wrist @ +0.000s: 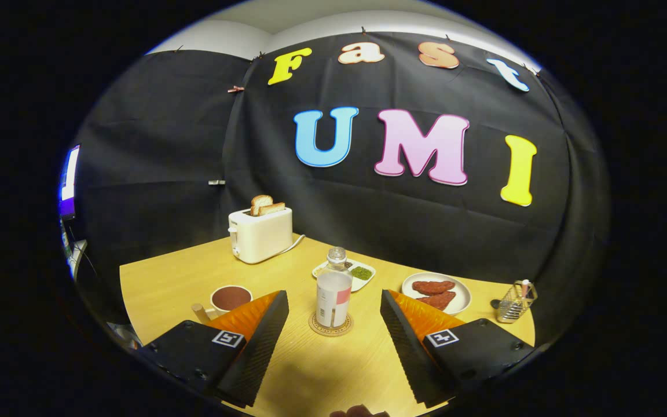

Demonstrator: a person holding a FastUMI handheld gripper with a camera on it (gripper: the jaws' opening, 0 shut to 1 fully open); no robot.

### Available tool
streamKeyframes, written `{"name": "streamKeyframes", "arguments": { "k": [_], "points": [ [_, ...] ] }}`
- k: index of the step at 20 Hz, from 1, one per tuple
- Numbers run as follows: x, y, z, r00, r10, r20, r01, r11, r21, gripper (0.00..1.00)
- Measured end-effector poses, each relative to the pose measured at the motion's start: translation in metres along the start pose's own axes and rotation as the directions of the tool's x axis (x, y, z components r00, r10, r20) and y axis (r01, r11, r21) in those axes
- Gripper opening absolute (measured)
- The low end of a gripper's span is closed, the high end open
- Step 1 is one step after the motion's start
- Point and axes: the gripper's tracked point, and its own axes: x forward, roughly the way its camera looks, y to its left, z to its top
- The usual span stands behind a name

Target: Take the bottle from table, then pour the juice into the cup, finally place the bottle on the coaster

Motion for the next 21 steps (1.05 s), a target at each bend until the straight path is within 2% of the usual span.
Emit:
{"name": "streamKeyframes", "arguments": {
  "k": [5,10,16,21],
  "points": [
    [-0.084,-0.026,0.036,0.976,-0.212,0.049,0.213,0.977,-0.008,0.98],
    [-0.161,-0.029,0.063,0.941,-0.327,0.092,0.323,0.945,0.052,0.97],
    [-0.216,-0.040,0.083,0.917,-0.376,0.132,0.370,0.926,0.070,0.97],
    [-0.235,-0.042,0.081,0.908,-0.403,0.116,0.395,0.915,0.085,0.97]
  ]
}}
